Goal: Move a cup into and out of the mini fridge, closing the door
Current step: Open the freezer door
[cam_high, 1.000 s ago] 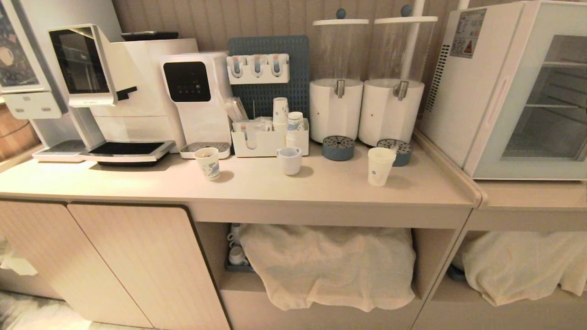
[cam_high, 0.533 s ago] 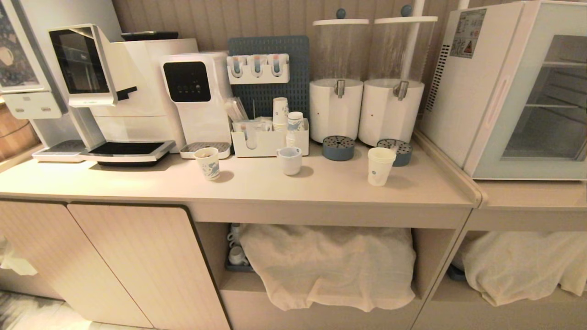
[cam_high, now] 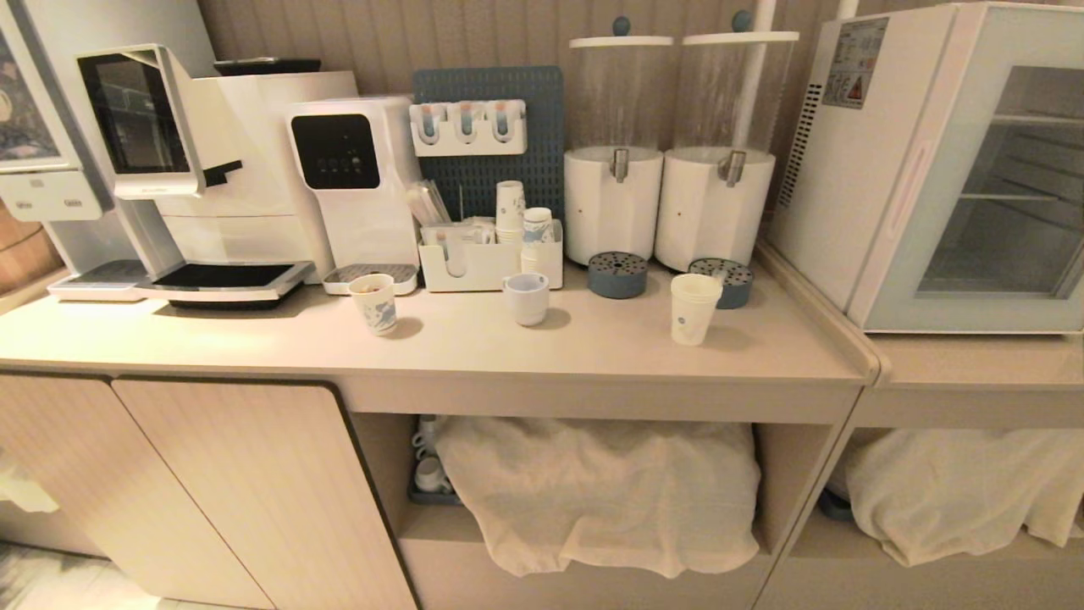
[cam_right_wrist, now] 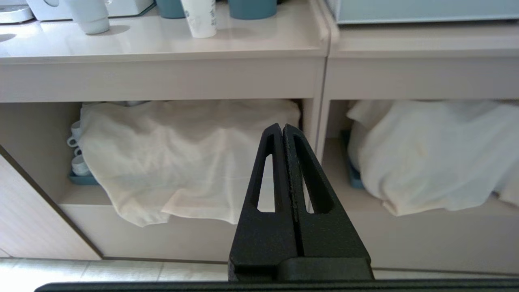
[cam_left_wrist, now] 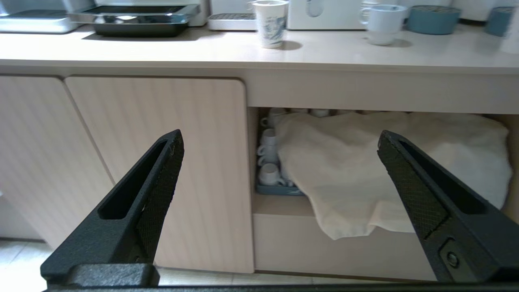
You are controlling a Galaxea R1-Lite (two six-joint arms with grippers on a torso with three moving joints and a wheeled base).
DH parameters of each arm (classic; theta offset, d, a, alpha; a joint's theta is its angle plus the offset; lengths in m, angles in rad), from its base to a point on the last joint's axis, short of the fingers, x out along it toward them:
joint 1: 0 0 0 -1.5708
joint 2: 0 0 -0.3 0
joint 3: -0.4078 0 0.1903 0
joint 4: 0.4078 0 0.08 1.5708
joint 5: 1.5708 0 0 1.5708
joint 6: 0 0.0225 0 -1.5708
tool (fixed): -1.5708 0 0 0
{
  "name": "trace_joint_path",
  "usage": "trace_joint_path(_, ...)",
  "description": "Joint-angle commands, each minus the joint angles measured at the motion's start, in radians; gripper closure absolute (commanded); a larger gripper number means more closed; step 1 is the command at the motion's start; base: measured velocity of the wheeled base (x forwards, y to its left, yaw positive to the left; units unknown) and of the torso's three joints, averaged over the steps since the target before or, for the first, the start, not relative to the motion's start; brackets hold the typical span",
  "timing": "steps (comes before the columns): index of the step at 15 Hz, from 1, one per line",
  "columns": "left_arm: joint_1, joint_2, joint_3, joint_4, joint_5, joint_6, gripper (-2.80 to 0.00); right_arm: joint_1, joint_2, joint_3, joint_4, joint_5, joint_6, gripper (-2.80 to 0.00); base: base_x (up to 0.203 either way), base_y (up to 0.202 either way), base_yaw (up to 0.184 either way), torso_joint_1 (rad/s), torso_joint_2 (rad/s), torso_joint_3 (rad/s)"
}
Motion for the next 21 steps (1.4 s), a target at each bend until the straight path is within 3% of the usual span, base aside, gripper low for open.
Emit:
trace_joint_path(1,-0.001,0.001,0.018,-0.001,0.000,0.001,-2.80,0.001,0.000,0.000,0.001,0.000,-0.001,0.00,0.001,-0.154,-0.002,0.001,0.00,0.004)
trace_joint_path(21,0.001,0.001,0.018,-0.001,0.000,0.000,-2.80,0.001,0.000,0.000,0.001,0.000,-0.001,0.00,0.000,-0.193,0.000,0.002,0.00,0.002)
